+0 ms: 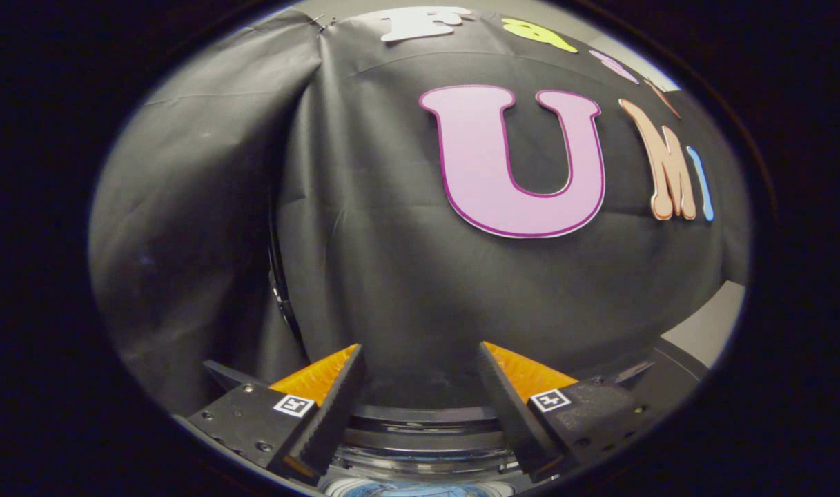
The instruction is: Put the clothes into the washing machine and then close the washing machine lid.
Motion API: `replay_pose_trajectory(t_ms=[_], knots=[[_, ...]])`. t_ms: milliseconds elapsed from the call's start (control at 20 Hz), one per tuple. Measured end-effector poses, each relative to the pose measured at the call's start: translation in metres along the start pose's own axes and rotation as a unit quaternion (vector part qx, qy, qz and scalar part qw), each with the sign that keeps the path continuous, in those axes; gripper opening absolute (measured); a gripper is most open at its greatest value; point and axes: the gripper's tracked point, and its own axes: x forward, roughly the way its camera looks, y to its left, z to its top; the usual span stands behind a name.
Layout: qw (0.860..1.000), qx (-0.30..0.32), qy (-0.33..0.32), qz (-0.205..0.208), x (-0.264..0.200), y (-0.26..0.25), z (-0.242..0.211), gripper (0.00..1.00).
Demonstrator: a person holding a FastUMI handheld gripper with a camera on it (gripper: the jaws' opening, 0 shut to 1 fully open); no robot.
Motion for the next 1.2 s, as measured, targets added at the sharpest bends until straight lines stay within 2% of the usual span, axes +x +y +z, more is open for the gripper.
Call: replay_pose_trajectory(t_ms=[650,1200], knots=[[1.0,-0.005,-0.024,-0.002,-0.0029,0.0002,0.0043,0.98],[0.999,-0.007,-0.047,0.02,-0.0011,0.0044,0.0053,0.98]])
